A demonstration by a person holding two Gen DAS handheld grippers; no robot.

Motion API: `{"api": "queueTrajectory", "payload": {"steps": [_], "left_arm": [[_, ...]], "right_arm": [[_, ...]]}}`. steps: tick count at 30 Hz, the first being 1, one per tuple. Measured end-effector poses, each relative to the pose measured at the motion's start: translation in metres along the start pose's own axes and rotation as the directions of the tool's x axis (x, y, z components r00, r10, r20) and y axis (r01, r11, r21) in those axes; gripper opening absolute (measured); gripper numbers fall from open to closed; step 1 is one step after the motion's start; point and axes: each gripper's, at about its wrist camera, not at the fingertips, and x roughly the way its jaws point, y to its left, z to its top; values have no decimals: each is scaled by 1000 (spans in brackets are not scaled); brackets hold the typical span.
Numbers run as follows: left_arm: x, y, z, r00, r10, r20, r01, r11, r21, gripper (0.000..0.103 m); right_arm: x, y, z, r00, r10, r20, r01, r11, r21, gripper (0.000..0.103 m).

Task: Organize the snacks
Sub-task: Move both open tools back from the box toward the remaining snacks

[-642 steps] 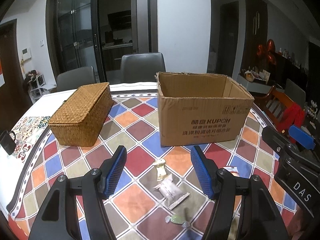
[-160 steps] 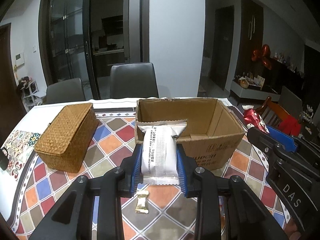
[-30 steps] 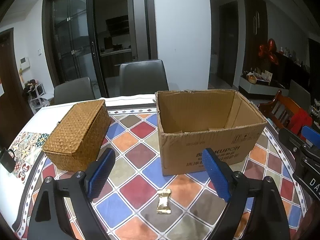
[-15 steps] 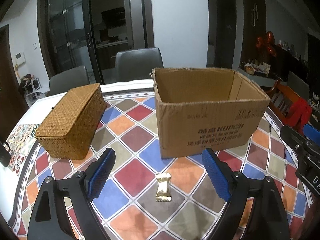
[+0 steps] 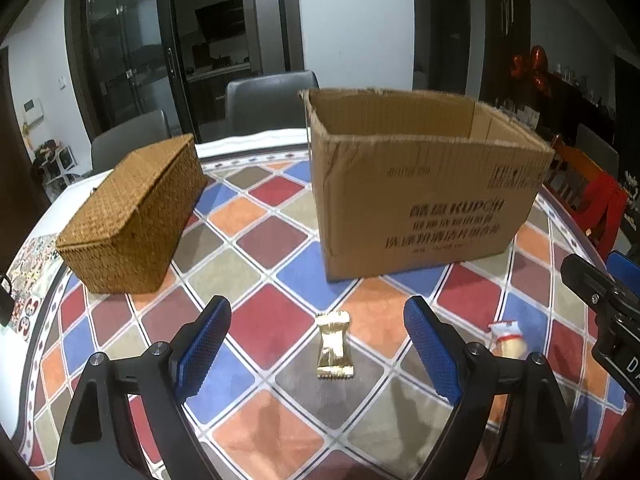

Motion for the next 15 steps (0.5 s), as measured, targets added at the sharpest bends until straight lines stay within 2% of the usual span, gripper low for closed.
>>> {"api": "queueTrajectory", "payload": {"steps": [15], "left_arm": [[32,-1,-22,998,5,-56,-5,1000,3,78]], "right_arm": [[32,1,-32,996,-1,-93,2,1000,16,74]]}}
